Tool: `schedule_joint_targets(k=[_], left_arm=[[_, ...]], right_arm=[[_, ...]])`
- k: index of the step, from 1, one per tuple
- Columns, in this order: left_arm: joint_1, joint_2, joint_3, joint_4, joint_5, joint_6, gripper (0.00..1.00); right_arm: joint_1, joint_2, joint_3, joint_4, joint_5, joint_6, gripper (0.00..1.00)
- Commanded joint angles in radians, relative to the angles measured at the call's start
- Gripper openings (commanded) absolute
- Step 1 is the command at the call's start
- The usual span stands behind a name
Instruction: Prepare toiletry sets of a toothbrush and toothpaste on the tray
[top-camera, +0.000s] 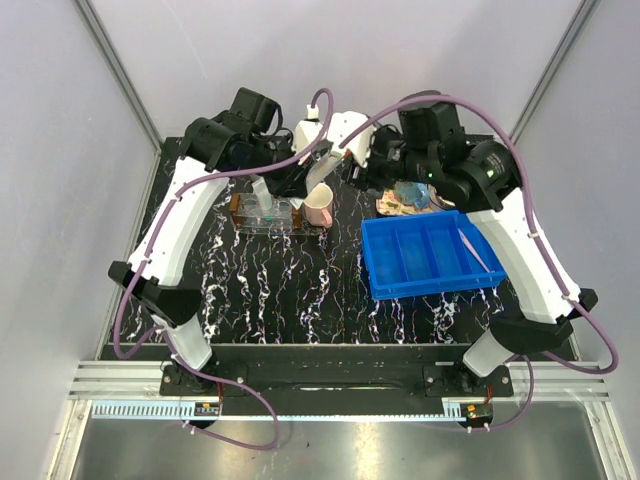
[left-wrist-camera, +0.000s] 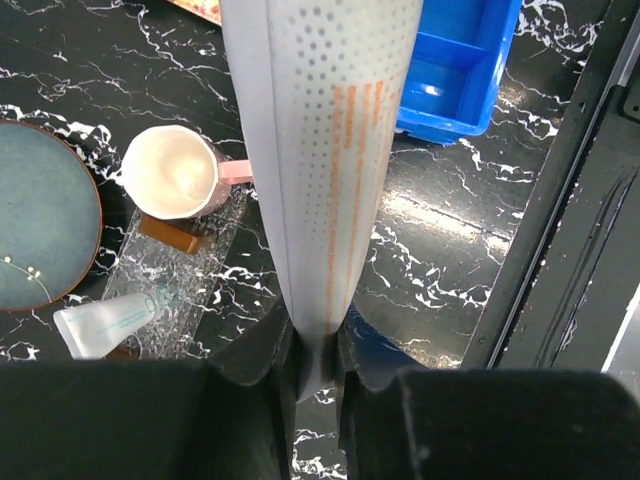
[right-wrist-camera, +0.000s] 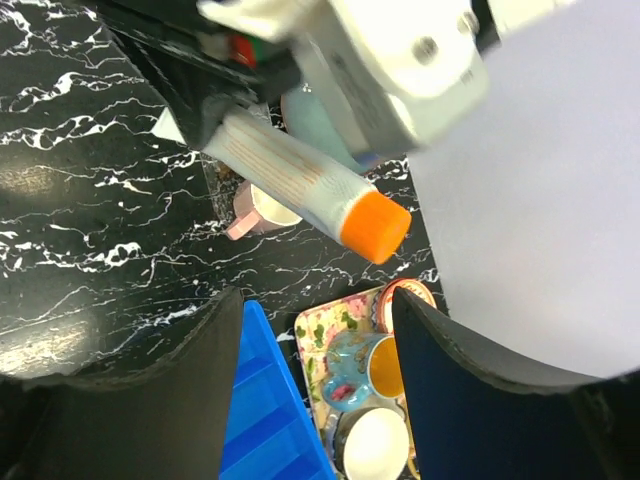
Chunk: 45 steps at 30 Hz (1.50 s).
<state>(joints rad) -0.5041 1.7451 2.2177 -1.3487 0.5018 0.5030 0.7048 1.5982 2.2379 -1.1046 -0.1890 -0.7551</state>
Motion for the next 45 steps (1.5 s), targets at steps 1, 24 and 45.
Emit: schedule_joint_targets(k=[1, 24, 45], left_arm=[[-0.002, 0.007, 0.074, -0.052, -0.023, 0.034, 0.0], [0.007, 0.047, 0.14, -0.167, 0.05, 0.065, 0.0], [0.03, 0.05, 0.062, -0.17, 0.083, 0.089, 0.0]], right_arm=[[0.105, 0.0, -0.015, 0.005, 0.218, -0.122, 0.65], [0.338, -0.145, -0.529, 0.471, 0.769, -0.44, 0.58], [0.343, -0.31, -1.143, 1.456, 0.813, -1.121, 0.58]])
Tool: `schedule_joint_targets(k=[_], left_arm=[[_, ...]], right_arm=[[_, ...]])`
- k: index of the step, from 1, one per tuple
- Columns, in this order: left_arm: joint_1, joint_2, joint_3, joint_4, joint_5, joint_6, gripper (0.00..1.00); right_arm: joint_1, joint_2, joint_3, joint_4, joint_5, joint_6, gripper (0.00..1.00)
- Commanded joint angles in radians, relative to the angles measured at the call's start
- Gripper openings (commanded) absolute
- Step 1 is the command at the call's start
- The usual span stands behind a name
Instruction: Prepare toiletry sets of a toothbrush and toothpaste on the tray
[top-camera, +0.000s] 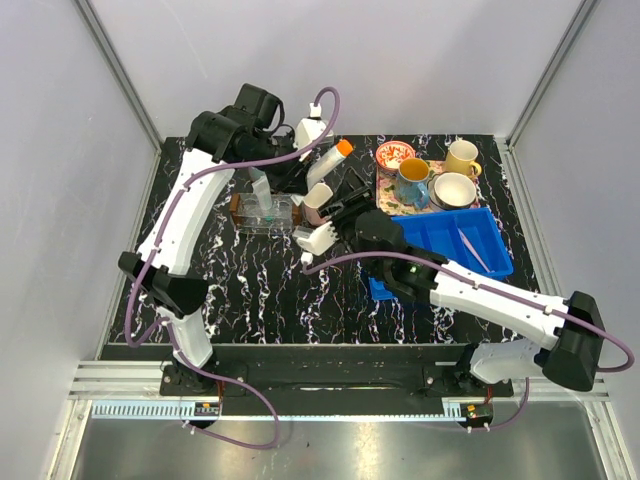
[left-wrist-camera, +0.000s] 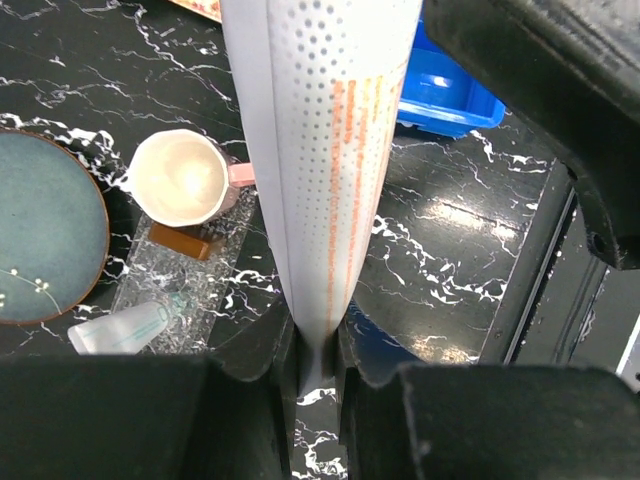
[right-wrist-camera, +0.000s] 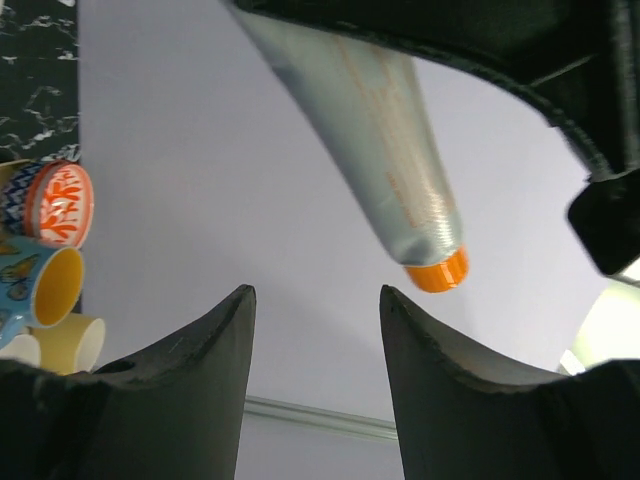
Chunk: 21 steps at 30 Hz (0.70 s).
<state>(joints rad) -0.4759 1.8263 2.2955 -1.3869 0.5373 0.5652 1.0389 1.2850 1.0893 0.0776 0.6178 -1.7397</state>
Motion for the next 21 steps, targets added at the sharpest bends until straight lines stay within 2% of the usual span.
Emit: schedule_joint_targets(k=[1, 7, 21], left_arm=[[0.002, -0.038, -0.021, -0.133, 0.047, 0.032, 0.0], [0.002, -0.039, -0.048, -0.133, 0.05, 0.045, 0.0], [0.002, -0.065, -0.071, -0.159, 0.092, 0.105, 0.0]], right_arm=[[0.009, 0.008, 0.006, 0.306, 0.002, -0.142, 0.58], [0.016, 0.023, -0.043, 0.47, -0.038, -0.276, 0.59], [0.016, 0.053, -0.055, 0.459, -0.05, -0.271, 0.59]])
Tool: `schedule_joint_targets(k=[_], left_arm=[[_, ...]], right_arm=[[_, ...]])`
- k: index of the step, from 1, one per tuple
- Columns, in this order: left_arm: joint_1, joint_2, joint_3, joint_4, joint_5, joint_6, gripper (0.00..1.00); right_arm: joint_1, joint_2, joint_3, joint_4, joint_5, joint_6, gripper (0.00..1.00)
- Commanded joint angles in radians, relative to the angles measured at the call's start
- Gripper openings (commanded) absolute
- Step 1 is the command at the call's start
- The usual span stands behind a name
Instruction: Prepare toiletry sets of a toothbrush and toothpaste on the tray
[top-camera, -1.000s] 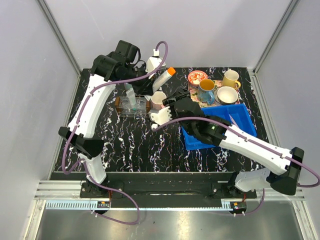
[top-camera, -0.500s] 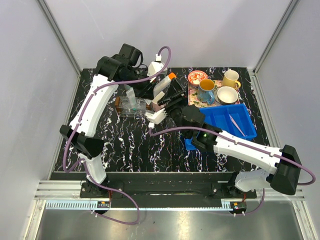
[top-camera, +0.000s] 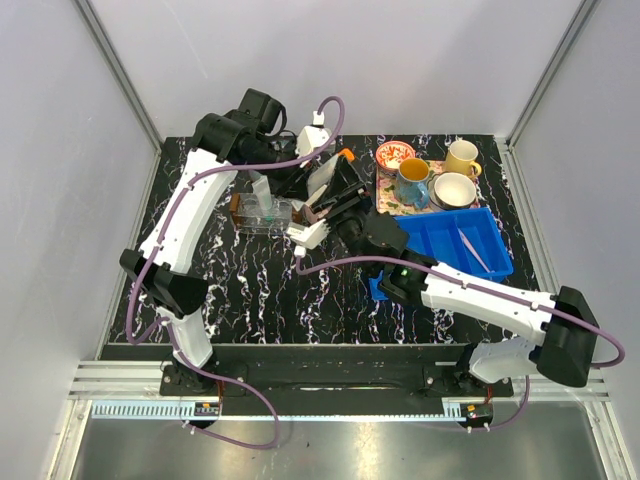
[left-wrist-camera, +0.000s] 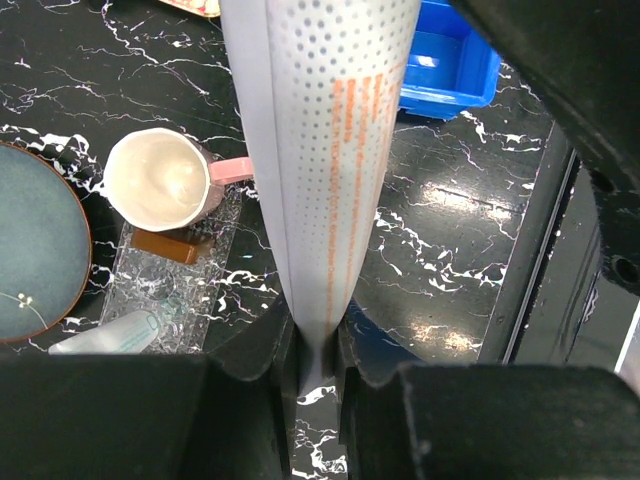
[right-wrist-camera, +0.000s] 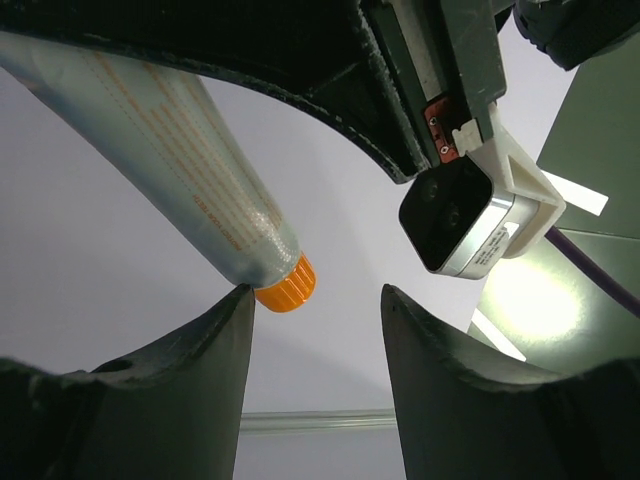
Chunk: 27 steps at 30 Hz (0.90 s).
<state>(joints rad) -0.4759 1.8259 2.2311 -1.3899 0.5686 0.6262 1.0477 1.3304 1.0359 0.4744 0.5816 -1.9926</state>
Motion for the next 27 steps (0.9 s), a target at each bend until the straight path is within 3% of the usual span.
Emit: schedule_joint_targets(k=[1, 22, 25, 27], left_arm=[[0.002, -0.079, -0.017, -0.156, 0.065, 0.053, 0.0], [-0.029, -0.177, -0.157, -0.156, 0.109, 0.138, 0.0], [-0.03, -0.189, -0.166, -0.156, 0.114, 0.145, 0.0], [-0.032, -0.195, -0.169, -0.156, 0.116, 0.152, 0.0]], right_arm=[[0.008, 0.01, 0.0, 0.058, -0.012, -0.015, 0.59], [0.009, 0.099, 0.038, 0.036, -0.049, -0.003, 0.6], [0.008, 0.108, 0.053, 0.017, -0.045, 0.008, 0.56], [0.009, 0.108, 0.055, 0.006, -0.042, 0.012, 0.45]])
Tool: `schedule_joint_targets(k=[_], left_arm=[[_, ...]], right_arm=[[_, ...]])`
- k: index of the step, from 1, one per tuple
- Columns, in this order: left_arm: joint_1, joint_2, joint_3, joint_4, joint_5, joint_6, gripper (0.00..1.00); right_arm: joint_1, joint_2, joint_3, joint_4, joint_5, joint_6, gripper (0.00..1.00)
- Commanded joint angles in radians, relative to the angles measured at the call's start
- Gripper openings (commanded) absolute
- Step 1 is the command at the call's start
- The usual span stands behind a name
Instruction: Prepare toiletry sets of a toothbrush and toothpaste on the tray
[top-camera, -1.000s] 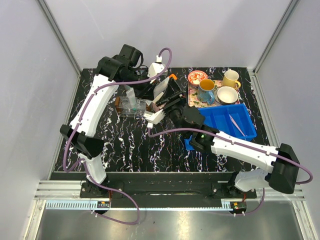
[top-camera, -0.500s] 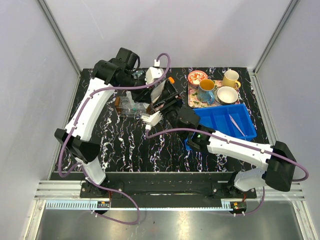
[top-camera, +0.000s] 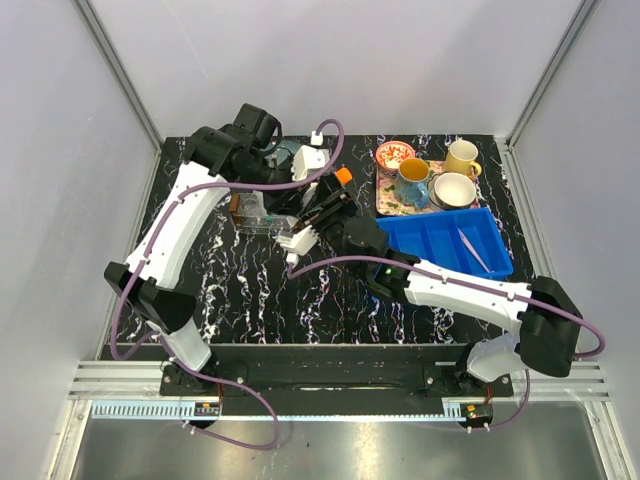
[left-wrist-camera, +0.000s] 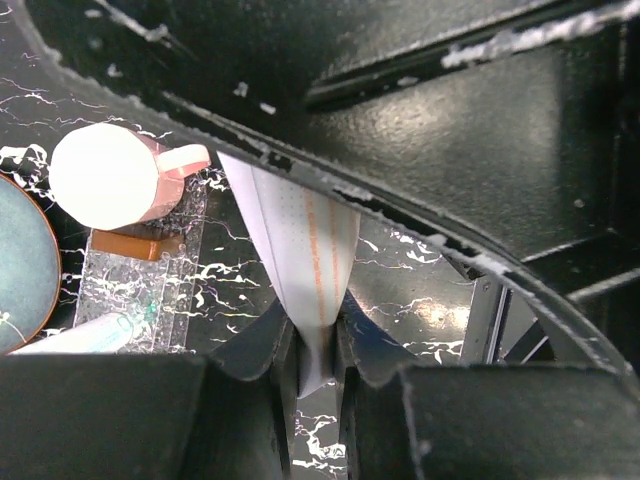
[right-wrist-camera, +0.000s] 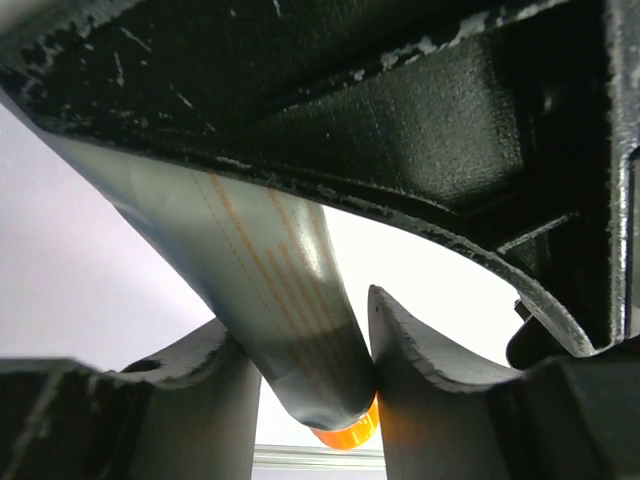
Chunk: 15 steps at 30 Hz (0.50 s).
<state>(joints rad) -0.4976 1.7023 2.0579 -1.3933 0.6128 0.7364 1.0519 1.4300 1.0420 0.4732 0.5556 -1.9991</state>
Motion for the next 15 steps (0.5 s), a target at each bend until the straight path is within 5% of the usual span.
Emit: schedule_joint_targets(k=[1, 7, 9, 13, 15], left_arm=[[-0.01, -0.075, 0.002, -0.153, 0.074, 0.044, 0.0], [-0.007, -0.075, 0.024, -0.153, 0.065, 0.054, 0.04], [-0.002, -0.063, 0.054, -0.153, 0.065, 0.044, 0.16], [0.033, -0.044, 0.125, -0.141, 0.094, 0.024, 0.56], [0.068, -0.049, 0.157, -0.107, 0.113, 0.002, 0.63]], right_arm=[[0.003, 0.009, 0.049, 0.002, -0.014, 0.026, 0.4], [0.003, 0.0, 0.067, -0.062, 0.012, 0.083, 0.17], [0.005, -0.005, 0.079, -0.086, 0.021, 0.106, 0.15], [0.005, -0.008, 0.124, -0.181, 0.046, 0.193, 0.08], [0.002, -0.009, 0.162, -0.258, 0.058, 0.264, 0.06]])
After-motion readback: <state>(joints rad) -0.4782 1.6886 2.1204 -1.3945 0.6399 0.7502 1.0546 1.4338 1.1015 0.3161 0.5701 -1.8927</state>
